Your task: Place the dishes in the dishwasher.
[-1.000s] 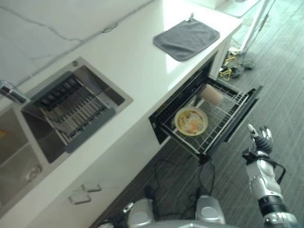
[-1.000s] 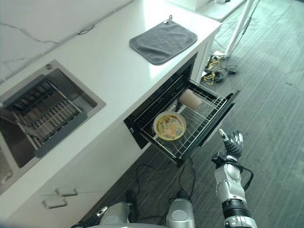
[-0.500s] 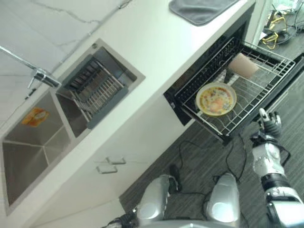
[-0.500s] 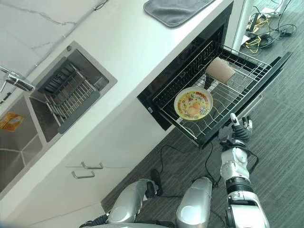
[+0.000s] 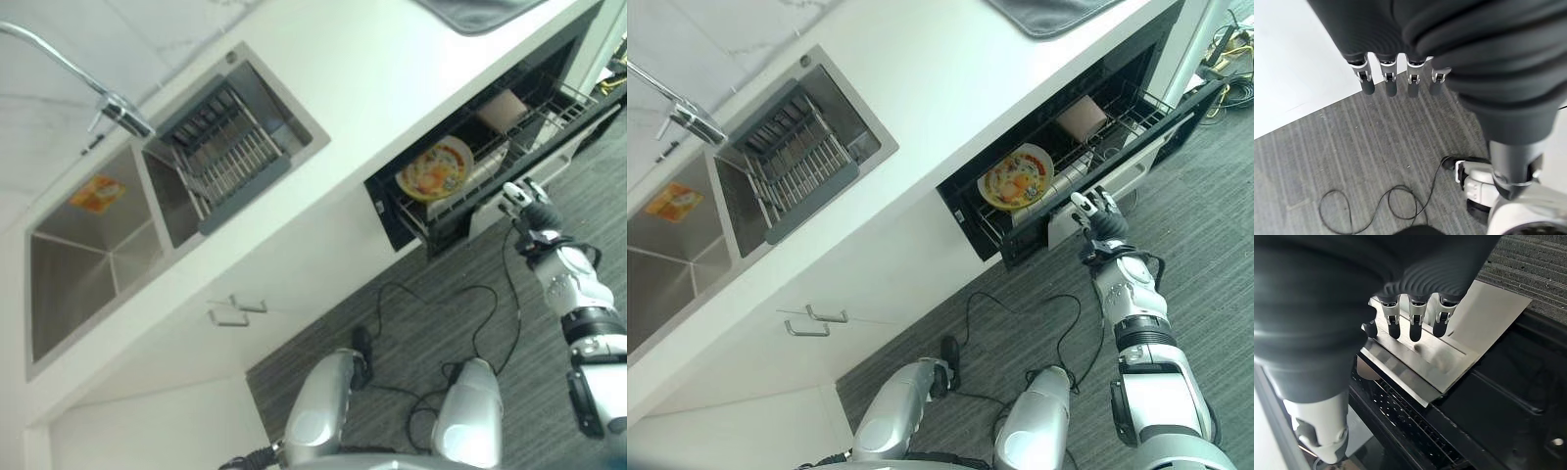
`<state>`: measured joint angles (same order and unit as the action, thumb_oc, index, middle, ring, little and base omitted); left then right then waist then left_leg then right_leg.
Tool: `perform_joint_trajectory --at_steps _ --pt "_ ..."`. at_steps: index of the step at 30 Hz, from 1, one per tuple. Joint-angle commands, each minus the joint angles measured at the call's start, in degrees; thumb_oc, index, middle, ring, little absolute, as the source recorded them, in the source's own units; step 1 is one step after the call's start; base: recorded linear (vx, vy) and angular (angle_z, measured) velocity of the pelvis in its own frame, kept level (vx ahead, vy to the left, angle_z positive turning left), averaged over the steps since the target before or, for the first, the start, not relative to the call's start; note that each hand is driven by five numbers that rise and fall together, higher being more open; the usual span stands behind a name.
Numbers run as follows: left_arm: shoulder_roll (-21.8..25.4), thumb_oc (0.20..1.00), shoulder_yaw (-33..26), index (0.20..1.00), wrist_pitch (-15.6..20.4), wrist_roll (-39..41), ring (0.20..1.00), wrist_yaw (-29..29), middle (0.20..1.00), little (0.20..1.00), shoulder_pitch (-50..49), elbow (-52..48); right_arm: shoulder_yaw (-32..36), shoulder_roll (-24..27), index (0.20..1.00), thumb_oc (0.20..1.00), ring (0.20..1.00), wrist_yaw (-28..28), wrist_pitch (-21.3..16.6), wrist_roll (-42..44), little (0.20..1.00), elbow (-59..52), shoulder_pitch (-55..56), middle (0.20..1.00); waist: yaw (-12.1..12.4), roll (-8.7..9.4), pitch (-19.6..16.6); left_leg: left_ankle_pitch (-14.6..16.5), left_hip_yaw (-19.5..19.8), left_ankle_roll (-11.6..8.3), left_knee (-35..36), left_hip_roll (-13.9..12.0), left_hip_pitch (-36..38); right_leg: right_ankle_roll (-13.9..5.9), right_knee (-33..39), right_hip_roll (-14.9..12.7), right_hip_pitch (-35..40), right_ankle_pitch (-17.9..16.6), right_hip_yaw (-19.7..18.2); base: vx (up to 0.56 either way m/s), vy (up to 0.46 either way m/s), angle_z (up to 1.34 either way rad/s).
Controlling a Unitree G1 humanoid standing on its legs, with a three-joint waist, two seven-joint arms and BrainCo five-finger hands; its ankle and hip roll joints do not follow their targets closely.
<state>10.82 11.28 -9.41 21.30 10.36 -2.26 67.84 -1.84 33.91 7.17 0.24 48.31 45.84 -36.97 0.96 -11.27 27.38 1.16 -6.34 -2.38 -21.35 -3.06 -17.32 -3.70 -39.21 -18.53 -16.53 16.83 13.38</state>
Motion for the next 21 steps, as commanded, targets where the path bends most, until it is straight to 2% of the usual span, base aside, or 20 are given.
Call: perform_joint_trajectory --at_steps 1,2,4,6,14,15,17,21 --pt "5.1 1.0 0.7 1.0 -0.7 -2.8 1.0 -0.7 1.0 1.0 0.9 -0.3 -5.2 -2.2 1.0 1.0 1.0 10.2 -1.6 -2.5 1.0 -4.6 -11.2 1.0 3.4 1.55 -1.5 3.8 -3.5 2.17 5.0 1.6 5.4 1.42 -3.7 3.1 0.6 3.8 1.6 0.08 -0.064 0.19" --pt "6.6 1.0 0.8 1.0 -1.4 -3.2 1.0 -4.0 1.0 1.0 1.7 0.2 -6.7 -2.7 1.0 1.0 1.0 10.9 -1.1 -2.7 1.0 -4.0 -13.4 1.0 4.2 2.54 -0.8 4.0 -3.0 2.3 4.3 1.6 4.8 1.11 -2.8 3.5 0.7 2.9 1.6 0.11 -0.078 0.09" --pt "8.3 1.0 -0.2 1.0 -2.3 -4.9 1.0 -5.4 1.0 1.0 2.7 0.4 -8.5 -2.4 1.0 1.0 1.0 10.7 -0.7 -3.1 1.0 -3.0 -15.9 1.0 5.5 3.84 -0.2 4.1 -2.3 2.61 4.0 1.6 4.2 0.45 -0.7 3.6 0.9 1.1 1.9 0.07 -0.036 0.04" --pt "9.3 1.0 -0.2 1.0 -2.4 -4.8 1.0 -5.5 1.0 1.0 3.7 0.6 -9.4 -2.0 1.0 1.0 1.0 10.2 -0.3 -0.9 1.0 -0.6 -19.0 1.0 6.4 4.26 0.4 4.0 -1.9 2.73 4.1 1.7 3.8 -0.4 1.4 3.6 0.8 -0.6 2.1 0.03 0.026 0.21" --pt "11.8 1.0 -0.2 1.0 -3.2 -4.9 1.0 -7.1 1.0 1.0 5.9 -0.2 -11.1 0.3 1.0 1.0 1.0 9.7 -1.9 -2.6 1.0 4.6 -25.2 1.0 9.2 5.61 1.7 3.9 -1.4 3.02 4.4 1.6 2.5 -2.84 8.4 2.6 1.7 -5.6 3.8 0.0 -0.014 0.07" --pt "13.4 1.0 -0.3 1.0 -3.7 -3.7 1.0 -8.1 1.0 1.0 7.0 -1.2 -11.9 1.1 1.0 1.0 1.0 9.6 -2.4 -1.5 1.0 5.0 -28.1 1.0 10.6 6.98 2.3 4.0 -0.9 2.88 4.3 1.5 1.7 -3.72 11.6 2.6 2.3 -7.7 4.8 0.02 -0.148 0.14" --pt "14.6 1.0 -0.5 1.0 -4.8 -4.0 1.0 -8.1 1.0 1.0 7.1 -1.9 -12.9 1.4 1.0 1.0 1.0 9.9 -3.3 -2.2 1.0 5.6 -30.0 1.0 12.0 8.55 2.4 4.3 0.0 2.46 3.9 0.9 0.9 -4.37 14.7 2.6 3.2 -9.7 6.1 0.05 -0.161 0.24" --pt "15.6 1.0 -0.5 1.0 -5.0 -3.9 1.0 -7.8 1.0 1.0 6.8 -2.0 -13.5 1.7 1.0 1.0 1.0 9.1 -4.0 -1.8 1.0 6.4 -32.0 1.0 12.9 9.59 2.4 4.3 0.5 2.15 3.9 0.6 0.5 -4.84 16.8 2.9 3.8 -11.0 7.0 0.02 -0.064 0.2"
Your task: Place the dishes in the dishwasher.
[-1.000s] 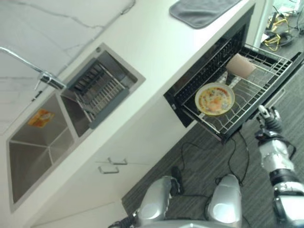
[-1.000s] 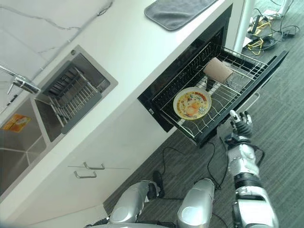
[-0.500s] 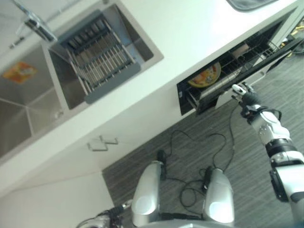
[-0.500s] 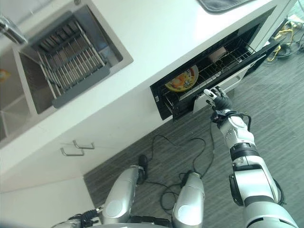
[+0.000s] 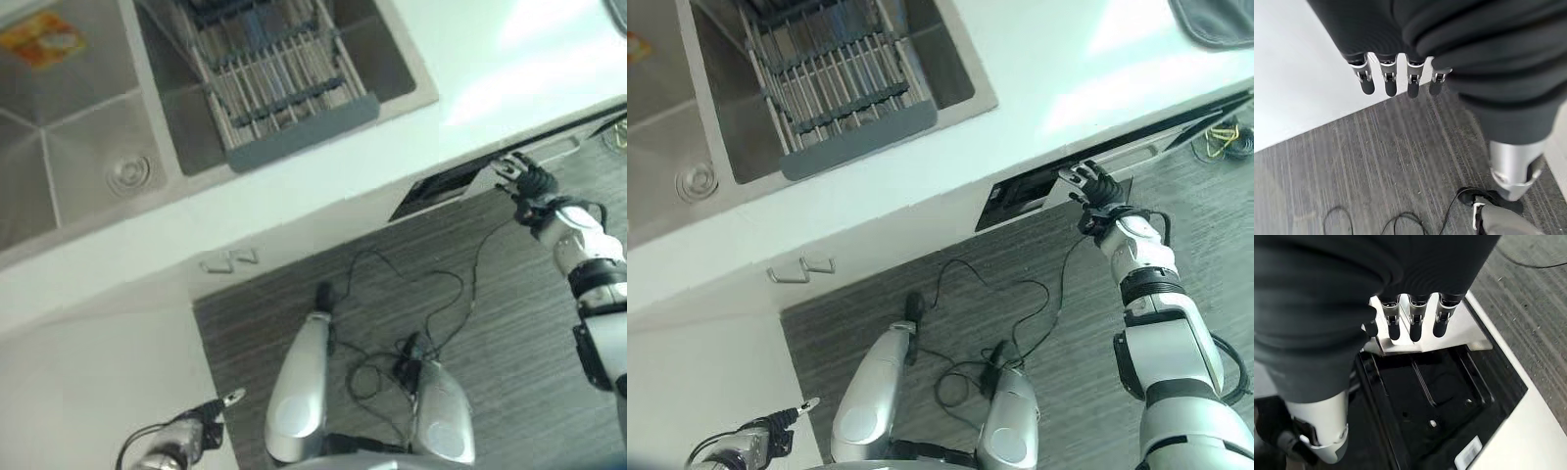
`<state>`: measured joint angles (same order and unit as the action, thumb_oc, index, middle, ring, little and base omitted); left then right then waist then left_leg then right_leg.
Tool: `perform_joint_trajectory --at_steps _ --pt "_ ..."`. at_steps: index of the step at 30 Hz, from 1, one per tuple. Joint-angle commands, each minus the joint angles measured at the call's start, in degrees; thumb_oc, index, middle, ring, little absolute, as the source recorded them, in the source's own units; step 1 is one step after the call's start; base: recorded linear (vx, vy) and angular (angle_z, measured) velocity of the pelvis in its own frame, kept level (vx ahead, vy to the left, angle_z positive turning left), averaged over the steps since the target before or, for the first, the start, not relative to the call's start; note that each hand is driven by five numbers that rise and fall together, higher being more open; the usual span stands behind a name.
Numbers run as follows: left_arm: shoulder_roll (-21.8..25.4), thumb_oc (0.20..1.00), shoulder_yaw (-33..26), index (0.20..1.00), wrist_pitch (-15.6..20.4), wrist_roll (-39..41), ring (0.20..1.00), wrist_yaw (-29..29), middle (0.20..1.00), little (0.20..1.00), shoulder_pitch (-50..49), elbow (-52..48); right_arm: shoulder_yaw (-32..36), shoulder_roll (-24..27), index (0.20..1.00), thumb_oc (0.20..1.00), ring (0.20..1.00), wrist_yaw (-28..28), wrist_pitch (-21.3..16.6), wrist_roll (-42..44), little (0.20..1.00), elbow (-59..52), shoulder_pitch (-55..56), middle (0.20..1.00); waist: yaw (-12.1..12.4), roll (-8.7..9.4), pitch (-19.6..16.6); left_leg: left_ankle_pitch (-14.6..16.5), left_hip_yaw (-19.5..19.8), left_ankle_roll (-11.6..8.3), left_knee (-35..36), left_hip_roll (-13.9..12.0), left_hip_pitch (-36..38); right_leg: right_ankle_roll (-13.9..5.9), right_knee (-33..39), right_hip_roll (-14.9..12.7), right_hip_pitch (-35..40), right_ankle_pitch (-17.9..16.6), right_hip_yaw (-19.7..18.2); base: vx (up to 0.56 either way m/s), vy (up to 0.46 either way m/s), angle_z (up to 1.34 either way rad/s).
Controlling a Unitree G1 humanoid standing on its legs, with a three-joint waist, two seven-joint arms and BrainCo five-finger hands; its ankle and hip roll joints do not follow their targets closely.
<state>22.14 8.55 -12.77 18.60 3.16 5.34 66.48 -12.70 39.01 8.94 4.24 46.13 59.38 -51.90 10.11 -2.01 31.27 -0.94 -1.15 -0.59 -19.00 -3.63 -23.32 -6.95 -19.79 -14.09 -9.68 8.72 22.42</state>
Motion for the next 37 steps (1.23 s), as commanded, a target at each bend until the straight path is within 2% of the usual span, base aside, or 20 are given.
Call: perform_joint_trajectory --at_steps 1,8,11,12,13,14,15,16,18,19,20,23,25,26,30,33,37 --pt "4.5 1.0 2.1 1.0 -1.8 -1.2 1.0 -0.5 1.0 1.0 -0.7 -0.7 -2.8 -3.3 1.0 1.0 1.0 7.3 -8.1 0.4 1.0 -6.9 -17.5 1.0 4.0 0.49 -1.5 6.4 -4.6 0.33 1.6 1.1 6.5 -1.66 -2.3 -1.5 -2.9 -3.1 -1.9 0.02 -0.073 0.08" --pt "6.1 1.0 1.9 1.0 -2.2 -1.0 1.0 -1.5 1.0 1.0 -0.6 -1.3 -3.3 -2.1 1.0 1.0 1.0 6.4 -9.0 1.1 1.0 -6.4 -19.3 1.0 5.2 2.16 -1.5 6.5 -3.9 -0.04 1.7 0.6 6.2 -2.09 -0.3 -1.3 -1.4 -4.1 -0.4 0.02 -0.062 0.02" --pt "6.0 1.0 1.5 1.0 -0.4 1.5 1.0 1.0 1.0 1.0 -0.4 -2.0 -3.2 -2.8 1.0 1.0 1.0 6.1 -6.5 -0.5 1.0 -5.8 -18.1 1.0 4.7 2.14 -1.5 6.1 -4.1 -0.31 2.8 0.3 6.9 -2.19 0.6 -0.9 -0.9 -4.2 -0.7 -0.07 -0.035 0.03" --pt "5.3 1.0 1.3 1.0 -0.2 1.1 1.0 1.0 1.0 1.0 -0.2 -2.5 -2.5 -3.1 1.0 1.0 1.0 5.9 -6.8 -0.6 1.0 -5.8 -16.2 1.0 4.5 1.93 -1.5 6.0 -4.1 -0.18 3.5 0.5 7.5 -2.2 1.1 -0.8 -0.4 -4.1 -0.8 -0.08 0.013 0.0" --pt "4.4 1.0 1.5 1.0 0.6 1.2 1.0 1.4 1.0 1.0 -0.8 -2.7 -1.7 -4.1 1.0 1.0 1.0 4.5 -9.2 2.0 1.0 -6.0 -13.4 1.0 4.2 1.73 -1.5 5.6 -4.3 -0.35 4.3 0.5 8.4 -2.23 2.0 -0.6 0.3 -4.4 -1.0 -0.17 0.042 -0.03" --pt "2.7 1.0 1.2 1.0 2.1 2.5 1.0 2.6 1.0 1.0 -1.1 -2.9 1.6 -7.1 1.0 1.0 1.0 5.7 -13.2 0.9 1.0 -8.4 -7.6 1.0 3.3 1.49 -1.5 3.7 -5.3 -0.22 5.9 0.2 9.7 -1.77 3.2 -0.5 1.1 -5.8 -0.5 -0.07 0.031 0.0" --pt "2.4 1.0 0.9 1.0 2.3 2.6 1.0 2.9 1.0 1.0 -1.1 -3.0 1.9 -7.5 1.0 1.0 1.0 6.3 -13.8 -0.2 1.0 -9.4 -6.4 1.0 3.0 1.49 -1.5 4.9 -5.0 -0.62 6.2 0.2 10.7 -2.38 3.0 -0.4 1.8 -4.6 -1.2 -0.13 0.041 0.02" --pt "1.7 1.0 0.3 1.0 3.0 2.5 1.0 3.4 1.0 1.0 -1.1 -3.3 2.8 -9.2 1.0 1.0 1.0 6.6 -14.8 -2.9 1.0 -14.3 -0.9 1.0 2.0 1.45 -1.8 3.2 -5.9 -0.16 7.2 -0.1 11.0 -1.87 3.9 -0.5 1.8 -6.0 -0.8 -0.04 0.0 -0.02" --pt "1.0 1.0 -0.3 1.0 4.8 3.1 1.0 3.2 1.0 1.0 -1.4 -4.0 2.6 -10.7 1.0 1.0 1.0 4.8 -15.8 -3.9 1.0 -20.1 4.5 1.0 0.7 1.51 -2.3 2.9 -6.4 -0.15 8.2 -0.4 11.9 -1.97 4.6 -0.2 2.2 -6.2 -1.3 -0.11 -0.001 -0.08" --pt "0.1 1.0 -0.9 1.0 7.8 4.0 1.0 2.0 1.0 1.0 -1.8 -5.3 2.6 -12.9 1.0 1.0 1.0 1.2 -16.2 -5.9 1.0 -26.3 11.0 1.0 -0.9 1.48 -3.1 2.8 -6.8 -0.22 9.2 -0.7 13.0 -1.97 5.0 0.1 2.5 -6.0 -2.0 -0.08 0.015 -0.07" --pt "-0.5 1.0 -1.3 1.0 8.7 5.2 1.0 1.7 1.0 1.0 -2.3 -6.2 2.6 -13.5 1.0 1.0 1.0 0.5 -16.3 -7.2 1.0 -28.7 14.4 1.0 -1.7 1.39 -3.5 2.7 -7.1 -0.25 9.8 -0.8 13.6 -1.99 5.6 0.2 3.0 -5.9 -2.4 -0.08 0.027 -0.02" --pt "-3.1 1.0 -3.3 1.0 11.1 7.0 1.0 4.9 1.0 1.0 -5.1 -8.9 1.9 -15.9 1.0 1.0 1.0 2.1 -15.7 -14.5 1.0 -33.0 28.7 1.0 -4.4 1.22 -5.8 2.3 -8.1 -0.81 12.1 -1.4 15.9 -1.95 8.1 0.8 4.9 -5.6 -3.5 -0.06 -0.001 -0.2" --pt "-4.3 1.0 -3.7 1.0 12.6 6.6 1.0 6.5 1.0 1.0 -7.4 -9.3 2.6 -16.6 1.0 1.0 1.0 3.1 -16.7 -11.2 1.0 -31.2 36.8 1.0 -5.9 1.4 -7.7 2.1 -8.9 -1.42 13.3 -2.2 17.4 -1.73 9.1 1.1 6.2 -5.3 -3.6 -0.02 -0.064 -0.24" --pt "-4.6 1.0 -3.7 1.0 12.2 6.8 1.0 6.9 1.0 1.0 -7.7 -9.4 3.0 -17.1 1.0 1.0 1.0 3.2 -16.8 -11.2 1.0 -30.7 38.0 1.0 -6.2 1.45 -8.1 2.0 -9.0 -1.53 13.5 -2.3 17.7 -1.7 9.3 1.2 6.5 -5.2 -3.7 -0.03 -0.047 -0.23" --pt "-6.0 1.0 -4.0 1.0 9.7 5.7 1.0 10.8 1.0 1.0 -8.7 -8.7 3.5 -18.9 1.0 1.0 1.0 6.1 -13.6 -14.1 1.0 -26.4 44.8 1.0 -8.8 1.36 -10.6 1.6 -10.0 -2.3 15.6 -2.9 19.9 -1.36 10.4 1.8 7.8 -4.5 -4.3 -0.03 0.006 -0.22" --pt "-6.7 1.0 -3.1 1.0 7.7 4.7 1.0 12.5 1.0 1.0 -8.3 -7.4 3.4 -20.2 1.0 1.0 1.0 6.4 -12.1 -12.9 1.0 -20.5 48.3 1.0 -10.4 1.17 -12.6 1.2 -10.5 -2.75 16.9 -3.3 21.4 -1.23 11.1 2.3 8.9 -4.3 -4.7 -0.01 0.007 -0.14" --pt "-7.8 1.0 -0.7 1.0 5.9 1.2 1.0 12.0 1.0 1.0 -6.5 -4.1 5.4 -21.6 1.0 1.0 1.0 6.8 -15.3 -16.2 1.0 -7.2 50.8 1.0 -12.0 0.5 -15.5 0.6 -11.1 -3.25 19.0 -3.8 23.5 -0.94 12.1 3.2 10.7 -3.9 -4.8 0.01 0.019 -0.09"
